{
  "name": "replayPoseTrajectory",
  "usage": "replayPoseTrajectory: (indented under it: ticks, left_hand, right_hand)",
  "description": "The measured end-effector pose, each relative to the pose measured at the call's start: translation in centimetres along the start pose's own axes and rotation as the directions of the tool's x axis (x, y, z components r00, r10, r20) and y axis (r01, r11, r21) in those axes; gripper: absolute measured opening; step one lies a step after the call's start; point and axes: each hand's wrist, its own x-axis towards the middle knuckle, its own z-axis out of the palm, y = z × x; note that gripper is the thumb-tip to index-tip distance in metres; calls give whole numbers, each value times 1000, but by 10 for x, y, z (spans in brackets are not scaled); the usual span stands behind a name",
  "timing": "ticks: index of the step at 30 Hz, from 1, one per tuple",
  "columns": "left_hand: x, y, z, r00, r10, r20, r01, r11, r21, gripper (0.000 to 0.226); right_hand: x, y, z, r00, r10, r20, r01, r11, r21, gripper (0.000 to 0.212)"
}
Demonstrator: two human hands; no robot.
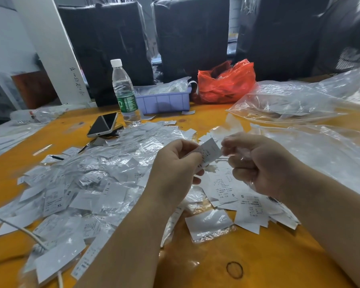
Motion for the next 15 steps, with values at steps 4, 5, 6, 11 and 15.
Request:
replayPoseTrajectory:
  ticks: [4,5,6,11,15]
  left_hand:
    - [-1,1,0,1000,7,16,-7,1000,15,13]
    - [-1,1,0,1000,4,20,-4,1000,16,13]
    - [-1,1,0,1000,-1,23,1,1000,19,14]
    - [-1,2,1,1000,-27,11,26,999,45,16]
    - [0,1,-1,996,-49,-80,51,998,28,20]
  right_hand:
    - [0,0,0,1000,-27,-6,27,999,-41,8]
    - [0,-1,0,999,-38,-6,37,998,-45,9]
    - [0,-1,-1,999,-45,-7,45,998,-46,10]
    - [1,3,0,999,-39,-12,39,998,-41,11]
    - [1,3,-2,1000,-21,-12,20,997,-75,19]
